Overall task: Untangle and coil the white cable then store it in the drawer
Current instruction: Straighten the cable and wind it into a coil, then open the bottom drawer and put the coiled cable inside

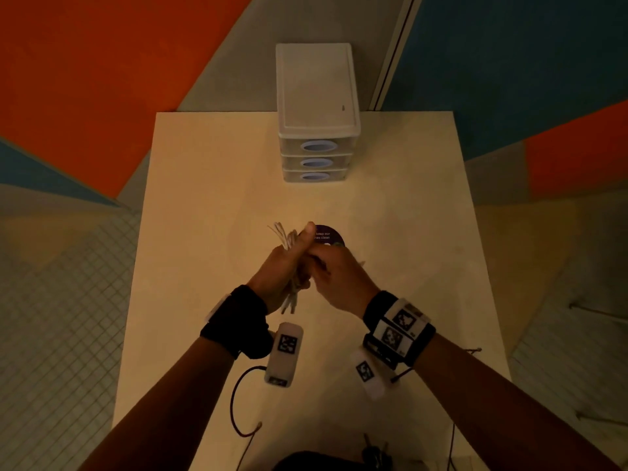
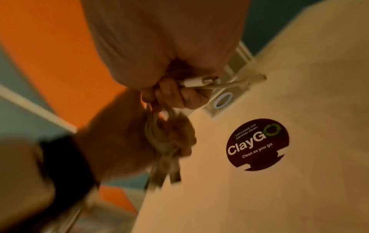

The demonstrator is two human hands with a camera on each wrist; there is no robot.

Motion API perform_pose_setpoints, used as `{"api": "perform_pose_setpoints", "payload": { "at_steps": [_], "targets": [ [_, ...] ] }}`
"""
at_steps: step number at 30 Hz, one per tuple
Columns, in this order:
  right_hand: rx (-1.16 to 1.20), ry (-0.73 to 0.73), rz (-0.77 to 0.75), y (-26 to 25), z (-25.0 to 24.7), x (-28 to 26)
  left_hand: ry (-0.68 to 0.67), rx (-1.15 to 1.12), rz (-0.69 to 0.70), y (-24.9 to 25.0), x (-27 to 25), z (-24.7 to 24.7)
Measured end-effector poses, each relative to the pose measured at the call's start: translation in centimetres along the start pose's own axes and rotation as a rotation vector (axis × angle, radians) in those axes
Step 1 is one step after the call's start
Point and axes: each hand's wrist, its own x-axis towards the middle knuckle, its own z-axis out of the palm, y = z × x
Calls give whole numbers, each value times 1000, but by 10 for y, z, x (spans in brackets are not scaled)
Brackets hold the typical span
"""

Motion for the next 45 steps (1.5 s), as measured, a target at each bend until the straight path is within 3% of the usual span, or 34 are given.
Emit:
{"api": "perform_pose_setpoints", "payload": {
  "at_steps": [2, 8, 10, 13, 17, 20, 23, 26, 29, 32, 34, 36, 40, 45],
  "targets": [
    [8, -20, -13, -1, 7, -2, 26, -80, 20, 3, -1, 6],
    [14, -117, 33, 14, 1, -13, 311, -386, 104, 7, 6, -2],
    [53, -157, 72, 16, -5, -20, 282, -511, 102, 6, 10, -12],
    [156, -215, 179, 13, -14, -19, 90, -516, 160, 6, 7, -13],
    [164, -272, 230, 2, -36, -10, -125, -341, 138, 7, -5, -15],
    [136, -276, 226, -1, -44, -7, -156, -5, 176, 12, -14, -12],
    [74, -135, 252, 3, -43, -1, -155, 386, 307, 14, -21, -1],
    [37, -89, 263, 5, -42, 5, -183, 600, 324, 2, -16, 2],
    [196, -128, 307, 4, -45, 5, -153, 609, 369, -11, -7, -4],
    [151, -128, 291, 4, -47, 5, -199, 593, 309, -16, -2, -6],
    [83, -85, 262, 5, -46, 5, -130, 773, 277, -21, 5, -8],
    [166, -43, 275, 7, -45, 4, 0, 917, 258, -23, 11, -11],
    [324, -19, 297, 9, -41, -2, 173, 1075, 244, -26, 14, -11],
    [313, 100, 285, 23, -32, 2, 337, 1167, 224, -30, 16, -7]
  ]
}}
